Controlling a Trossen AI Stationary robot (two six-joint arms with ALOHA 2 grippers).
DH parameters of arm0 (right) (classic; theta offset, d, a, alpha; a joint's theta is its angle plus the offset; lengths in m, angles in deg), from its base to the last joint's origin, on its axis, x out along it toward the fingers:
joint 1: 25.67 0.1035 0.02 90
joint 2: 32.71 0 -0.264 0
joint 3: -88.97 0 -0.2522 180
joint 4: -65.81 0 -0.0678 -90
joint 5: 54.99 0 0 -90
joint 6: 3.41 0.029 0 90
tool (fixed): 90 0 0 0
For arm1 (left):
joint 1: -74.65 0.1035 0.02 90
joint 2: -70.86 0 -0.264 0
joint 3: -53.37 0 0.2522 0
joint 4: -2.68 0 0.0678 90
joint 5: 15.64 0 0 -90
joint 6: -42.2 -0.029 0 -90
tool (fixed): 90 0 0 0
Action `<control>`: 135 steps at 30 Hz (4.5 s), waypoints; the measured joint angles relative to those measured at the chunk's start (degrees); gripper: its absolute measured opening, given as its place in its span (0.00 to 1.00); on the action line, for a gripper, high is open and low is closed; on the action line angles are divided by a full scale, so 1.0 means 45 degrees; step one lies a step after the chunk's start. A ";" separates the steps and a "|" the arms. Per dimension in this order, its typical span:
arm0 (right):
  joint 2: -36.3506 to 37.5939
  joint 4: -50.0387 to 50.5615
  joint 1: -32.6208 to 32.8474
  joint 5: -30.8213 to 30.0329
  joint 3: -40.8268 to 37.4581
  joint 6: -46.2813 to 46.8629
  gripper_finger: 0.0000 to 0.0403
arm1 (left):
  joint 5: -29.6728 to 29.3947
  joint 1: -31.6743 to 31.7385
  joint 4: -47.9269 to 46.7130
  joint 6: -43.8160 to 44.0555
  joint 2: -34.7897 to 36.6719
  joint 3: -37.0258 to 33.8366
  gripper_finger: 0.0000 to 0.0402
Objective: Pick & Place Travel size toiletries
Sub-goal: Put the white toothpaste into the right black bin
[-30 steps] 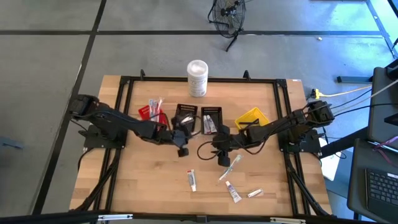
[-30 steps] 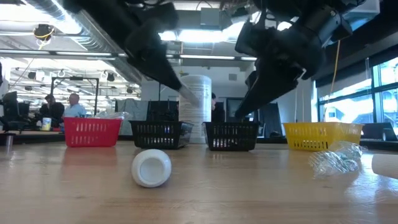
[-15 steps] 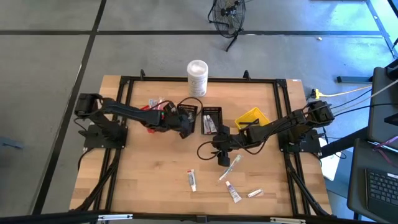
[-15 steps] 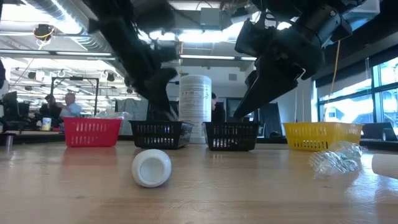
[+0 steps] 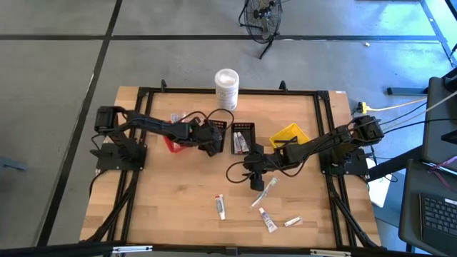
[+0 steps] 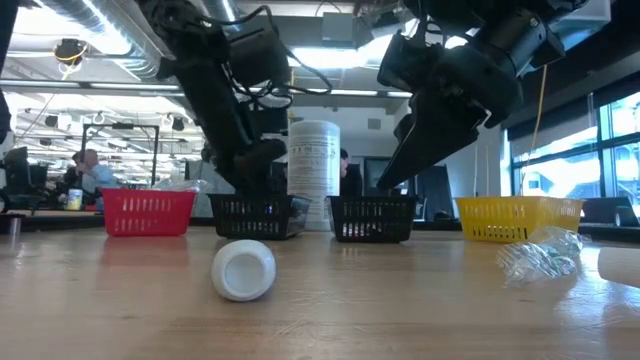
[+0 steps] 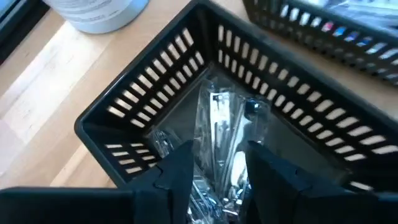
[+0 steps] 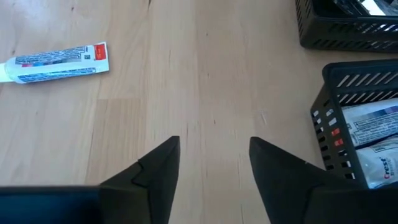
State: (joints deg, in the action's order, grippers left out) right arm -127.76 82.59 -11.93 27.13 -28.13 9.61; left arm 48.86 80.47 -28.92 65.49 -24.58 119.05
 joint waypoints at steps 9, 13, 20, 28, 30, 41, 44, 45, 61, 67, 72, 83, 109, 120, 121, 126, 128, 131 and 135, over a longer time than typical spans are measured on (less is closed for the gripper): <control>0.0000 -0.0023 0.0000 0.0256 0.0000 0.0213 0.47 | 0.0980 -0.0613 -0.0084 -0.0018 0.1017 0.0920 0.35; -0.0005 -0.0061 0.0119 0.0878 0.0000 0.0350 0.48 | 0.2628 -0.1240 -0.0007 -0.0475 0.1476 0.1151 0.34; -0.0005 -0.0056 0.0747 0.0970 0.0000 0.0350 0.50 | 0.4491 -0.2710 -0.0043 -0.0670 0.1378 0.1044 0.34; -0.0005 -0.0056 0.1753 0.1490 0.0000 0.1126 0.47 | 0.4697 -0.4578 -0.0034 -0.1350 0.1328 0.1015 0.34; -0.0005 -0.0070 0.1992 0.1531 0.0000 0.1569 0.46 | 0.4821 -0.4990 0.0012 -0.1795 0.1233 0.1015 0.34; -0.0005 -0.0145 0.2414 0.0749 0.0000 0.1681 0.43 | 0.6616 -0.6277 0.2553 -0.4127 -0.0551 0.1024 0.37; -0.0005 -0.0148 0.2414 0.0749 0.0000 0.1681 0.44 | 0.6618 -0.6273 0.3506 -0.4497 -0.0955 0.1025 0.39; -0.0005 -0.0148 0.2414 0.0749 0.0000 0.1681 0.44 | 0.6658 -0.6273 0.3786 -0.4768 -0.1095 0.1025 0.40; -0.0005 -0.0245 0.2414 0.0710 -0.0005 0.2343 0.39 | 0.6803 -0.6538 0.4648 -0.8145 -0.2993 0.1534 0.56; -0.0008 -0.0330 0.2414 0.0710 -0.0005 0.2341 0.37 | 0.7328 -0.6360 0.4541 -0.8323 -0.3608 0.1548 0.56; -0.0006 -0.0386 0.2414 0.0644 -0.0005 0.2297 0.35 | 0.7227 -0.6223 0.4499 -0.8093 -0.3641 0.1554 0.56; -0.0109 -0.0763 0.2424 0.0051 -0.0005 0.2322 0.32 | 0.7341 -0.5879 0.4419 -0.6147 -0.3660 0.1554 0.38; -0.2161 -0.2592 0.2720 -0.1119 -0.0005 0.0968 0.48 | 0.3807 -0.5087 0.5780 -0.3307 -0.3728 0.1497 0.26; -0.2161 -0.2562 0.2710 -0.1578 -0.0005 0.0971 0.37 | 0.3906 -0.4849 0.6026 -0.2651 -0.3709 0.1501 0.26; -0.2161 -0.2554 0.2705 -0.1582 -0.0005 0.0971 0.35 | 0.3915 -0.4849 0.6024 -0.2640 -0.3709 0.1501 0.26; -0.2161 -0.2543 0.2705 -0.1640 -0.0005 0.0976 0.24 | 0.3983 -0.4854 0.6028 -0.2145 -0.3705 0.1501 0.26; -0.2161 -0.2512 0.2710 -0.1790 -0.0005 0.1001 0.20 | 0.3973 -0.4849 0.6032 -0.1871 -0.3704 0.1501 0.26; -0.2161 -0.2506 0.2710 -0.1829 -0.0005 0.1001 0.17 | 0.3973 -0.4849 0.6041 -0.1851 -0.3704 0.1501 0.26; -0.2161 -0.2514 0.2710 -0.1825 -0.0005 0.1001 0.17 | 0.3973 -0.4850 0.6062 -0.1855 -0.3704 0.1501 0.26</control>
State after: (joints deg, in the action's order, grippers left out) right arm -137.49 71.27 0.26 18.92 -28.15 14.11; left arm 66.74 58.64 -1.64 57.14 -41.25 125.81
